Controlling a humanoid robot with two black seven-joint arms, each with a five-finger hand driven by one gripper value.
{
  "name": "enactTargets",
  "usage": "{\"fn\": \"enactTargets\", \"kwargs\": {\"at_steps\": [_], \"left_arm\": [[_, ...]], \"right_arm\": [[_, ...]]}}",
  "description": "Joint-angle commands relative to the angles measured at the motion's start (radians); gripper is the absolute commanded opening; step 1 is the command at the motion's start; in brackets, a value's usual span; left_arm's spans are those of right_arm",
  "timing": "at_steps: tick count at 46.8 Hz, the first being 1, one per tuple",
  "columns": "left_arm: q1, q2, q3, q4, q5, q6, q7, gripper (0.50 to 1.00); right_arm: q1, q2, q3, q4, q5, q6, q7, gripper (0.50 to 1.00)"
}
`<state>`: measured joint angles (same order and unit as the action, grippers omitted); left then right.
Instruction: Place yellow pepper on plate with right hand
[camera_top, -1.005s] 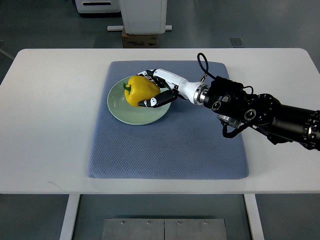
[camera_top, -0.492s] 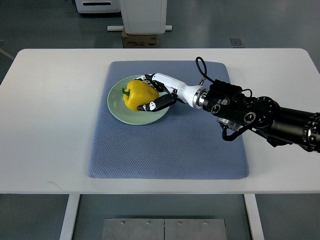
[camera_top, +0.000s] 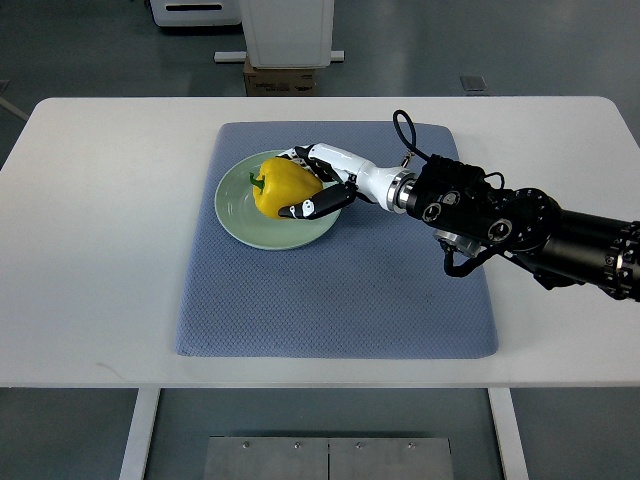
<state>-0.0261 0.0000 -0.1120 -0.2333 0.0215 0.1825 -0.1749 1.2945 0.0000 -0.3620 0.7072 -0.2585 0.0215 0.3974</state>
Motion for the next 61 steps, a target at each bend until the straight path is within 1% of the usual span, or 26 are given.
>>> {"fn": "enactTargets", "kwargs": {"at_steps": [1, 3, 4, 8, 10, 13, 14, 22, 33, 44, 51, 55, 61], "left_arm": [[0.000, 0.000, 0.000, 0.000, 0.000, 0.000, 0.000, 1.000], [0.000, 0.000, 0.000, 0.000, 0.000, 0.000, 0.000, 1.000], [0.000, 0.000, 0.000, -0.001, 0.000, 0.000, 0.000, 1.000], [0.000, 0.000, 0.000, 0.000, 0.000, 0.000, 0.000, 1.000], [0.000, 0.000, 0.000, -0.001, 0.000, 0.000, 0.000, 1.000], [0.000, 0.000, 0.000, 0.000, 0.000, 0.000, 0.000, 1.000], [0.000, 0.000, 0.000, 0.000, 0.000, 0.000, 0.000, 1.000], [0.000, 0.000, 0.000, 0.000, 0.000, 0.000, 0.000, 1.000], [0.000, 0.000, 0.000, 0.000, 0.000, 0.000, 0.000, 1.000], [0.000, 0.000, 0.000, 0.000, 0.000, 0.000, 0.000, 1.000], [0.000, 0.000, 0.000, 0.000, 0.000, 0.000, 0.000, 1.000], [0.000, 0.000, 0.000, 0.000, 0.000, 0.000, 0.000, 1.000], [0.000, 0.000, 0.000, 0.000, 0.000, 0.000, 0.000, 1.000]], "right_arm": [[0.002, 0.000, 0.002, 0.000, 0.002, -0.002, 0.000, 0.500], [0.002, 0.000, 0.006, -0.002, 0.002, -0.002, 0.000, 0.602], [0.002, 0.000, 0.011, 0.000, 0.002, -0.002, 0.000, 0.644], [0.000, 0.000, 0.032, -0.002, 0.002, 0.000, 0.000, 0.782], [0.000, 0.000, 0.035, 0.000, 0.002, 0.000, 0.000, 0.838], [0.002, 0.000, 0.037, -0.002, 0.002, -0.002, 0.000, 0.964], [0.002, 0.000, 0.037, -0.002, 0.002, -0.002, 0.000, 0.985], [0.015, 0.000, 0.043, -0.005, 0.004, -0.002, 0.000, 1.000], [0.031, 0.000, 0.055, -0.011, 0.004, -0.002, 0.000, 1.000], [0.039, 0.000, 0.254, 0.014, 0.012, 0.005, 0.003, 1.000], [0.016, -0.002, 0.373, 0.025, 0.012, -0.008, 0.006, 1.000], [-0.011, -0.005, 0.439, 0.023, 0.013, -0.021, 0.008, 1.000], [-0.035, -0.005, 0.535, 0.023, 0.045, -0.086, 0.001, 1.000]]}}
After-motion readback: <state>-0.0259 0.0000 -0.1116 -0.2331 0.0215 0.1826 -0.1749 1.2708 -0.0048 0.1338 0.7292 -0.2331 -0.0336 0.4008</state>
